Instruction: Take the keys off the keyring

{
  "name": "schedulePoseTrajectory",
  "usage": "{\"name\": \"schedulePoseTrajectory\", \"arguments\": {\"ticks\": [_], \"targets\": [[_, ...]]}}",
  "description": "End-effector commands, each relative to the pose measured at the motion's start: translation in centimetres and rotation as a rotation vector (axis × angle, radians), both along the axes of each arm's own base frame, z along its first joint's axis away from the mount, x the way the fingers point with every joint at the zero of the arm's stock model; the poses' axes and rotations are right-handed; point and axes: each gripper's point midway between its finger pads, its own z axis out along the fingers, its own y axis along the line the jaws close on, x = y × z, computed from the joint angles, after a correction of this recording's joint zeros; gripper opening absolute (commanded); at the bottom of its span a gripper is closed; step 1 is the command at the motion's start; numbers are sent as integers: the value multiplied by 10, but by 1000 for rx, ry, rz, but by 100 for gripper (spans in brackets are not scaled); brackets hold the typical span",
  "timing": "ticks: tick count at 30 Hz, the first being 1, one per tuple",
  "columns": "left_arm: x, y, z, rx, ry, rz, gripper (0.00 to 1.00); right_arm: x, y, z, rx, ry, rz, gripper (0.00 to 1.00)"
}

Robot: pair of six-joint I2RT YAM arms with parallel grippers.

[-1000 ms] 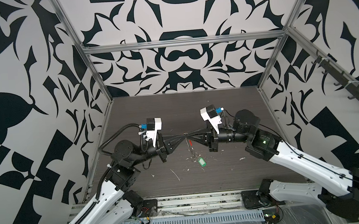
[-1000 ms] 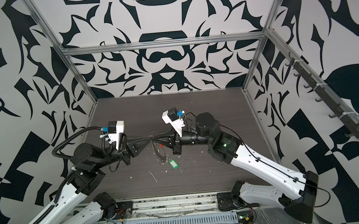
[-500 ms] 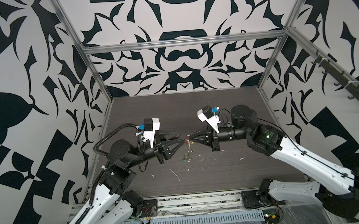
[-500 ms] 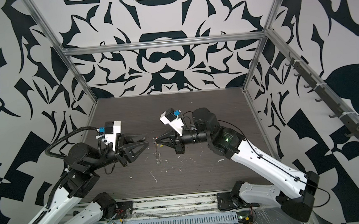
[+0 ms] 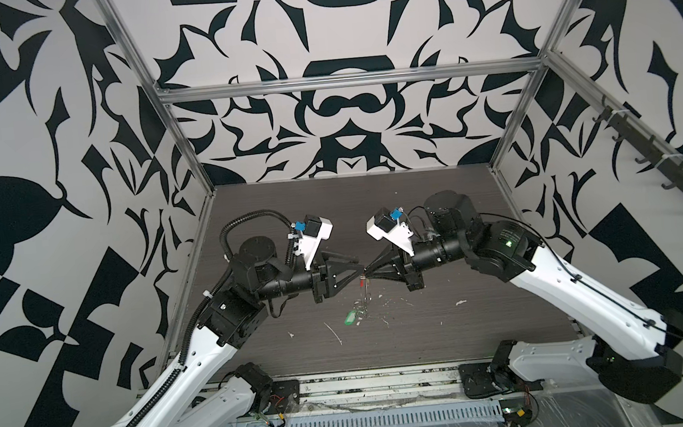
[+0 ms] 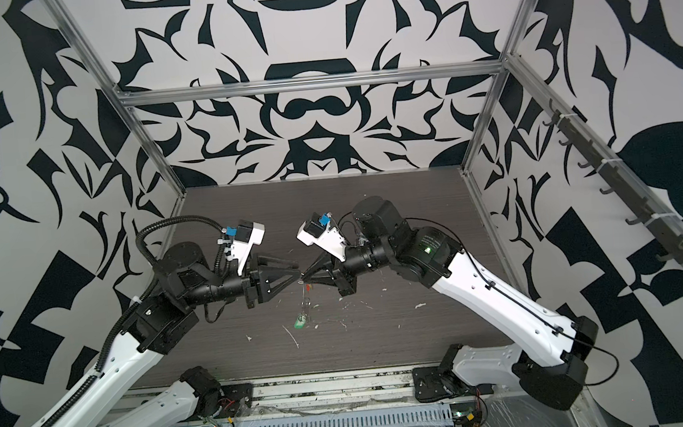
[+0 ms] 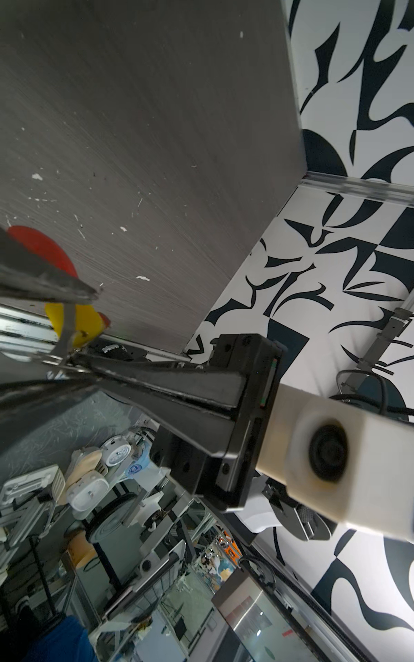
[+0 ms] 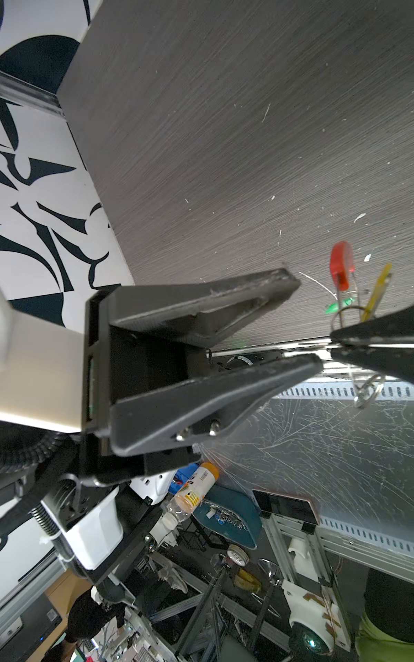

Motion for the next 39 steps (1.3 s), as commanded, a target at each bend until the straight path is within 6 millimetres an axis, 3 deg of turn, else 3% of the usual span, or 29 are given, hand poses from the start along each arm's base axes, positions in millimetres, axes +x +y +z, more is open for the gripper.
{"name": "schedulePoseTrajectory", "arguments": {"ticks": [1, 13, 17, 21, 27, 28, 32, 39], "targets": [[-9, 3, 9, 3, -18, -28, 32, -3, -3, 23, 42, -53, 16, 0], [-13, 0, 9, -2, -8, -68, 28, 4, 2, 24, 36, -53, -1, 0], [-14, 0, 12, -13, -17, -71, 17, 7, 5, 23, 34, -44, -7, 0], [-12, -1, 12, -19, -20, -62, 0, 9, 7, 25, 46, -43, -13, 0], [-7, 2, 18, -77, -71, -21, 0, 13, 9, 28, 77, -40, -34, 0], [-7, 3, 20, -93, -85, -11, 0, 13, 10, 28, 83, -43, -38, 1], [-8, 8, 27, -145, -135, 14, 0, 12, 7, 29, 118, -67, -49, 25], [-12, 13, 38, -209, -183, 22, 0, 4, 3, 25, 162, -80, -28, 34]]}}
